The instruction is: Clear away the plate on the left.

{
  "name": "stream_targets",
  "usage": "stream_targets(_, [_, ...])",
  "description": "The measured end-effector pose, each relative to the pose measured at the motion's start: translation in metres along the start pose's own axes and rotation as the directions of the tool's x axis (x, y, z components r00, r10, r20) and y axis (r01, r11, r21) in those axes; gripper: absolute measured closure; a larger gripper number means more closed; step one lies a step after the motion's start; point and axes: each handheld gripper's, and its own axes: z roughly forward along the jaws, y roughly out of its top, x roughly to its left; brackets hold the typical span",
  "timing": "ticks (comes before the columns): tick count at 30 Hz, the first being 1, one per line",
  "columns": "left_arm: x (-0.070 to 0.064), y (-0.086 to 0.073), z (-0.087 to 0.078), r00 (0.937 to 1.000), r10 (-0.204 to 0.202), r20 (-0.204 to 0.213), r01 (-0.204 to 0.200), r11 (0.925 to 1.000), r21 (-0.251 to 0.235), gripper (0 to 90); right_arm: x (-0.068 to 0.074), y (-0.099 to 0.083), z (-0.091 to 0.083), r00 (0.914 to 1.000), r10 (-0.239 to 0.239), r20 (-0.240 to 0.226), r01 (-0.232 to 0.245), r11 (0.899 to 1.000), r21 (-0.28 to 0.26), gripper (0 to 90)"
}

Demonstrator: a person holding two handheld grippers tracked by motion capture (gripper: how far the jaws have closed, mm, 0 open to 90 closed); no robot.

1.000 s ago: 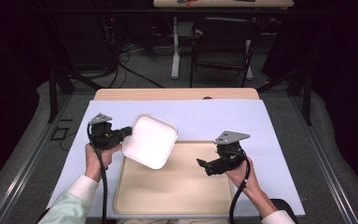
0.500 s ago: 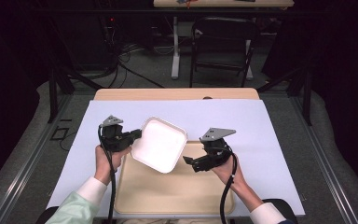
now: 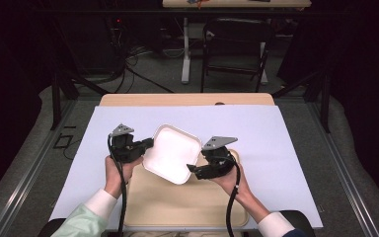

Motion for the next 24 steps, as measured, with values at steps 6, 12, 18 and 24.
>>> stream_targets(6, [-0.001,-0.001,0.000,1.0000,-0.002,0.004,0.002,1.0000,-0.008,88.0,-0.003,-0.001,-0.003,0.9998,0.018,0.010,-0.018,1.000,-0.018,39.8])
stream_targets(12, [-0.002,-0.004,0.001,1.0000,-0.002,0.008,0.002,1.0000,-0.004,87.6,-0.006,-0.002,-0.004,0.9995,0.027,0.014,-0.027,1.000,-0.012,48.9])
stream_targets(18, [-0.005,-0.005,0.001,0.9999,-0.002,0.013,0.002,1.0000,-0.003,87.3,-0.008,-0.002,-0.007,0.9990,0.040,0.018,-0.039,0.999,-0.024,55.8])
stream_targets(24, [-0.005,-0.007,0.001,0.9998,-0.004,0.022,0.003,1.0000,0.006,87.1,-0.011,-0.002,-0.009,0.9989,0.045,0.015,-0.044,0.999,-0.029,59.3])
